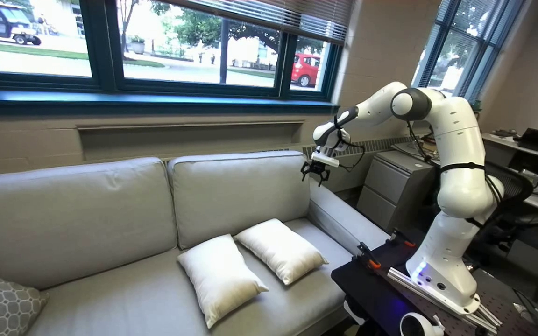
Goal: Put the pillows upright against the armrest of the couch
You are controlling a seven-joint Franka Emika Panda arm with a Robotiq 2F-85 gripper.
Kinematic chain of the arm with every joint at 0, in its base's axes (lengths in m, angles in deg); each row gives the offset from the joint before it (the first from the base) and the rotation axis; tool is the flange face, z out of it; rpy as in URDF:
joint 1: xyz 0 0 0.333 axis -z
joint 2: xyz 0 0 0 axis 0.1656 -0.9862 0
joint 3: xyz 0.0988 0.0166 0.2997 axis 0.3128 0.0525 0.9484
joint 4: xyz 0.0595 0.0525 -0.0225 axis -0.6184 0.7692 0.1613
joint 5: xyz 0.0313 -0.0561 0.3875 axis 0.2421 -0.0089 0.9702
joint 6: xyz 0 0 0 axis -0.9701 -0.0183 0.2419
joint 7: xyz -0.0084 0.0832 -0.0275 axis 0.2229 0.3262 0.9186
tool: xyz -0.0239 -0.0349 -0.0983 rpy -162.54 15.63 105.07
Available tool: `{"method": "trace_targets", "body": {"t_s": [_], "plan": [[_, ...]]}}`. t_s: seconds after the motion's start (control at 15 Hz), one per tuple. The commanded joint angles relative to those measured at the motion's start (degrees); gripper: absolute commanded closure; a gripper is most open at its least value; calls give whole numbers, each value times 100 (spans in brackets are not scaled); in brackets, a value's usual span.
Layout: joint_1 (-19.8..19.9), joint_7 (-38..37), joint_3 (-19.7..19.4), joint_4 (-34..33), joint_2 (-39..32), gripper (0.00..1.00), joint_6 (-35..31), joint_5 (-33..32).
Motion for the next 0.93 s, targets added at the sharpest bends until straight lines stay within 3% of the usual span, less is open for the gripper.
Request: {"method": "trace_targets", "body": {"t_s": [0.0,0.2,0.6,0.87], "plan": [[17,-10,14,-9,-2,0,8,-15],[169,296,1,-131,-27,0,111,-72],[892,1647,269,-1979,-1272,0,1228,18],[1185,2026,432,-3124,-2258,0,1863,83]]}}
